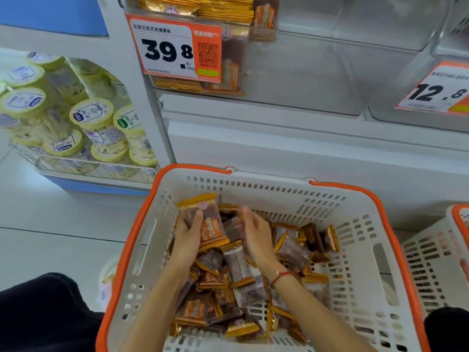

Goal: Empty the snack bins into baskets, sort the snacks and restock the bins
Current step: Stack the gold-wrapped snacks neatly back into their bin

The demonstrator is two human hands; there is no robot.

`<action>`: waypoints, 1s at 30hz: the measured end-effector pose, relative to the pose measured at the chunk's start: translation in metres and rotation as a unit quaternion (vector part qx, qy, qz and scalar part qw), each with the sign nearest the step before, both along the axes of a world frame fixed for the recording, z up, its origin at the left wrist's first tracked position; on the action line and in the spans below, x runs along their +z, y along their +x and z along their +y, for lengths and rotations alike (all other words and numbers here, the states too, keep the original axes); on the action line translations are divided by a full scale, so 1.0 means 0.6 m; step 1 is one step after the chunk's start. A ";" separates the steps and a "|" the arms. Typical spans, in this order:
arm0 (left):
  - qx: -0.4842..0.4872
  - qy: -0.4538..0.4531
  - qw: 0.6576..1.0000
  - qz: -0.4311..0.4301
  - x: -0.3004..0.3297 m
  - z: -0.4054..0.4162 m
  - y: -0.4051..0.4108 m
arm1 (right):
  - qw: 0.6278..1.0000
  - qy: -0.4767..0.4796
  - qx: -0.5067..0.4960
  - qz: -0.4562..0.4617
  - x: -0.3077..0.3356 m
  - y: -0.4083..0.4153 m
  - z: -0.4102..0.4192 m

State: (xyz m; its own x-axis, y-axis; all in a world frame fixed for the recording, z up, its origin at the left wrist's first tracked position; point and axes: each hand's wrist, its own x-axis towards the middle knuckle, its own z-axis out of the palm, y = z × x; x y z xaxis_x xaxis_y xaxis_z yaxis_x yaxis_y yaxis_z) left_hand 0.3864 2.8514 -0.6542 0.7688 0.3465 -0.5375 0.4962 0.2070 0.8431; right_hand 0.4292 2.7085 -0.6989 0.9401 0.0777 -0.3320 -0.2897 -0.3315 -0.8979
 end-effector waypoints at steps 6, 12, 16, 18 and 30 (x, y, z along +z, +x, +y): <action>0.040 -0.089 0.994 -0.056 0.016 0.014 0.014 | 0.886 -0.361 0.277 0.089 -0.150 -0.061 -0.028; 0.056 -0.147 0.987 -0.032 0.020 0.008 0.035 | 0.952 -0.193 0.179 0.156 -0.112 -0.034 -0.042; 0.012 -0.124 0.992 0.000 0.012 -0.004 0.042 | 0.946 0.086 0.092 0.300 -0.011 0.011 -0.103; -0.024 -0.090 0.996 0.009 0.020 -0.016 0.046 | 0.930 0.201 0.088 0.293 0.050 0.022 -0.137; -0.087 -0.115 0.988 -0.064 0.147 -0.107 0.054 | 0.995 0.068 -0.054 -0.052 0.225 -0.009 -0.070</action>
